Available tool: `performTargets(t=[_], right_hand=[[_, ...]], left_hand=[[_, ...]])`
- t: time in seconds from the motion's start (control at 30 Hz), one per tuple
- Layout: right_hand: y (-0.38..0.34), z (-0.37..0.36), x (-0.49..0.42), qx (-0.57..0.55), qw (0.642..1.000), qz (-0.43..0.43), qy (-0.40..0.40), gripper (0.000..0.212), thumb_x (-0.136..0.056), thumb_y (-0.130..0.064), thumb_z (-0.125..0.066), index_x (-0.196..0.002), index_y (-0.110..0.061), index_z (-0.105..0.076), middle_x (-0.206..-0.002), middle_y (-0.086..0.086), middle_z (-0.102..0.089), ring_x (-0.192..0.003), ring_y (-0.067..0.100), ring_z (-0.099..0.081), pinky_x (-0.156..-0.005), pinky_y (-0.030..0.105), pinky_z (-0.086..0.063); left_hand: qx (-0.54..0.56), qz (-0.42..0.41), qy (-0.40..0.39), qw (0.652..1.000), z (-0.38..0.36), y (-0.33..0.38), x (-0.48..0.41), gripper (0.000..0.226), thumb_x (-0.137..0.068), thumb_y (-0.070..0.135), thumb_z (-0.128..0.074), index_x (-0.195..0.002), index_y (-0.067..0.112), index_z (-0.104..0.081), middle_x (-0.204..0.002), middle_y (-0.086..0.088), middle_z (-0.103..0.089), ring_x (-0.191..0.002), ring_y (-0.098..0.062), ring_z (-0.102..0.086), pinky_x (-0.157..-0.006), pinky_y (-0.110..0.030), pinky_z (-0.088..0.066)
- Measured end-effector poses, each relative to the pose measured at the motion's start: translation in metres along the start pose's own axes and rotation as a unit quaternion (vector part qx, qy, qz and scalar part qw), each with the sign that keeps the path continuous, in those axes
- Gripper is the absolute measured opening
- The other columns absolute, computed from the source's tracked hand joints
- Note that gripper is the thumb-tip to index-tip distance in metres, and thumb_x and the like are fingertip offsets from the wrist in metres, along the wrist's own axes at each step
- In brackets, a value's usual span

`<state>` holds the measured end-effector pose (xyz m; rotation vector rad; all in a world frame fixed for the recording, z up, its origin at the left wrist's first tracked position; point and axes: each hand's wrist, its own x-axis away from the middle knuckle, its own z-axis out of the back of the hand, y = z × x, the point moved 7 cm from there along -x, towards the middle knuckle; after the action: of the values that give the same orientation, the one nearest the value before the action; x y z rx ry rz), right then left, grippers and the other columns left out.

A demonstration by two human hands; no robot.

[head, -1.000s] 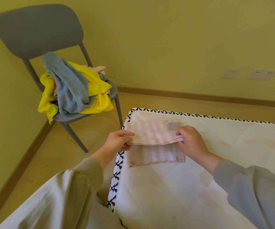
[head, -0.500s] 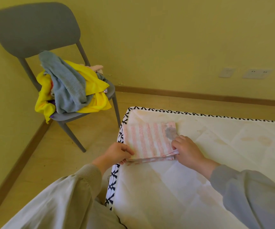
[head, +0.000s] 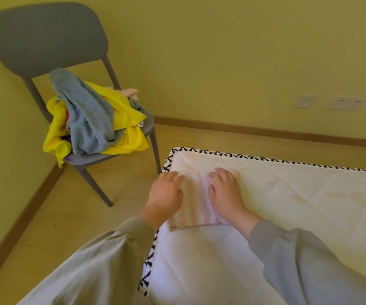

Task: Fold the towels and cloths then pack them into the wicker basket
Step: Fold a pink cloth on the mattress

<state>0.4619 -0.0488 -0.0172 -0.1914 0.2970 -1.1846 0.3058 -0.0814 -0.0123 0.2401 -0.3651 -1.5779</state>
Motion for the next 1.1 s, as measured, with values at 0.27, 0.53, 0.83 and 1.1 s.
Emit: performTargets(t=[0.27, 0.53, 0.83, 1.1], right_hand=[[-0.004, -0.063, 0.000, 0.084, 0.987, -0.052, -0.123, 0.073, -0.083, -0.052, 0.008, -0.152, -0.028, -0.001, -0.160, 0.000, 0.009, -0.146, 0.017, 0.012, -0.115, 0.044, 0.009], [0.030, -0.061, -0.001, 0.099, 0.986, -0.098, -0.091, 0.071, -0.086, -0.052, 0.002, -0.152, -0.027, -0.006, -0.160, -0.002, 0.001, -0.147, 0.014, 0.006, -0.117, 0.046, 0.003], [0.051, -0.054, -0.001, 0.075, 0.973, -0.172, -0.133, 0.058, -0.099, -0.039, -0.014, -0.152, -0.021, 0.002, -0.160, -0.002, 0.009, -0.146, 0.015, 0.011, -0.117, 0.049, 0.005], [0.009, -0.047, -0.032, -0.004, 0.986, -0.041, -0.159, 0.053, -0.102, -0.030, -0.025, -0.152, -0.018, -0.011, -0.160, -0.002, -0.004, -0.147, 0.013, 0.002, -0.118, 0.041, -0.001]], left_hand=[[-0.188, 0.001, -0.142, 0.972, -0.059, -0.020, 0.004, 0.068, -0.099, 0.053, -0.012, -0.149, 0.018, 0.017, -0.156, 0.002, 0.026, -0.143, -0.020, 0.025, -0.118, -0.049, 0.002], [-0.164, 0.006, -0.113, 0.980, -0.064, -0.029, 0.007, 0.072, -0.096, 0.059, -0.008, -0.147, 0.019, 0.022, -0.149, 0.006, 0.035, -0.139, -0.013, 0.031, -0.119, -0.048, 0.003], [-0.151, 0.059, -0.070, 0.984, -0.053, -0.022, 0.004, 0.067, -0.099, 0.049, -0.008, -0.151, 0.009, 0.009, -0.158, -0.004, 0.021, -0.139, -0.019, 0.031, -0.114, -0.047, 0.015], [-0.124, 0.000, -0.055, 0.991, -0.071, 0.000, -0.004, 0.075, -0.077, 0.048, 0.017, -0.146, 0.019, 0.020, -0.155, 0.000, 0.025, -0.133, -0.020, 0.037, -0.113, -0.049, 0.015]])
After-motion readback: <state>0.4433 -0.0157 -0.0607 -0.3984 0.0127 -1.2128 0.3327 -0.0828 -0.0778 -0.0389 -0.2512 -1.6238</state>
